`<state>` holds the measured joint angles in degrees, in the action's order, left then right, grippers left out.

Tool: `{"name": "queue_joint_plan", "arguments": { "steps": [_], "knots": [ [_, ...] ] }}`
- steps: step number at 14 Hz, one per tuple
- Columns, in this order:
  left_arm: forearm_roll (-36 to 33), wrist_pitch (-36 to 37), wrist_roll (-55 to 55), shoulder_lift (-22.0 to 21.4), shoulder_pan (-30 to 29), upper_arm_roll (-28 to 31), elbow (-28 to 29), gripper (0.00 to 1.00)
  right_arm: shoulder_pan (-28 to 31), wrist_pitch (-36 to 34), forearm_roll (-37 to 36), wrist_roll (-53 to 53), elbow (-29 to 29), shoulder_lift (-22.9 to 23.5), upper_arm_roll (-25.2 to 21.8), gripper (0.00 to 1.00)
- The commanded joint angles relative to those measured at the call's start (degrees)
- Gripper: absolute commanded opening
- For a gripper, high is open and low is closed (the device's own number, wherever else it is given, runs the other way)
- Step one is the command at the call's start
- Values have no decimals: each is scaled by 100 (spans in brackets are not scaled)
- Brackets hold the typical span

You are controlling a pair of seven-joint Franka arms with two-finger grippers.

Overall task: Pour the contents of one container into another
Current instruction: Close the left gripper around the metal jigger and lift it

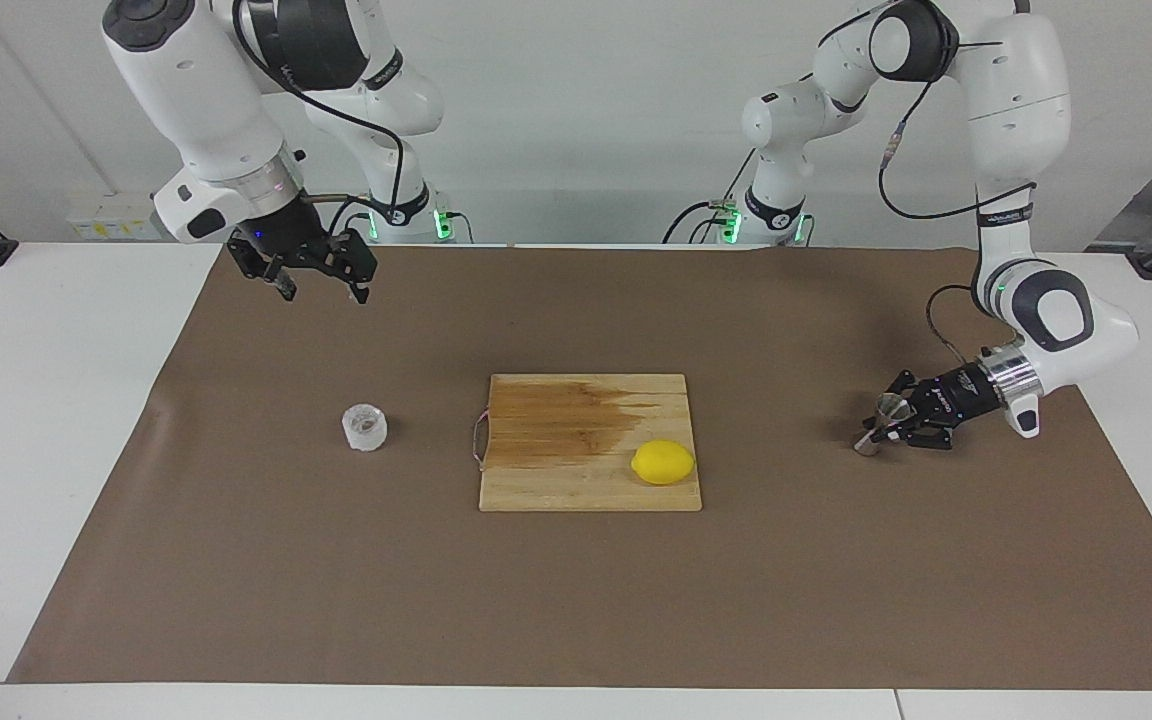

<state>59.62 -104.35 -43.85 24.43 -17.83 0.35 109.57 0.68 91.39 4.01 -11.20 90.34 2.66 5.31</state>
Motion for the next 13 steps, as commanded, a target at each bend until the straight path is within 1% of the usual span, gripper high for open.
{"name": "queue_joint_plan", "arguments": {
  "steps": [1, 2, 4, 6, 10, 12, 13],
  "knots": [
    [172, 178, 69, -175, 34, 8, 3, 0, 81, -16, 153, -84, 37, -29, 49, 100],
    [233, 178, 43, -219, 52, -9, -5, 0, 81, -7, 153, -84, 37, -29, 49, 100],
    [391, 187, -36, -333, 279, -18, -32, 0, 81, -7, 153, -84, 37, -29, 49, 100],
    [419, 187, -368, -439, 455, -18, -32, 0, 81, -7, 153, -84, 37, -29, 49, 100],
    [498, 73, -1053, -588, 1122, -9, -233, 0, 81, -16, 153, -84, 37, -29, 49, 100],
    [524, -76, -1204, -676, 1500, -18, -269, 0, 81, -7, 153, -84, 37, -29, 49, 100],
    [663, -181, -1248, -703, 1702, -18, -278, 0, 81, -16, 153, -84, 37, -29, 49, 100]
  ]
}}
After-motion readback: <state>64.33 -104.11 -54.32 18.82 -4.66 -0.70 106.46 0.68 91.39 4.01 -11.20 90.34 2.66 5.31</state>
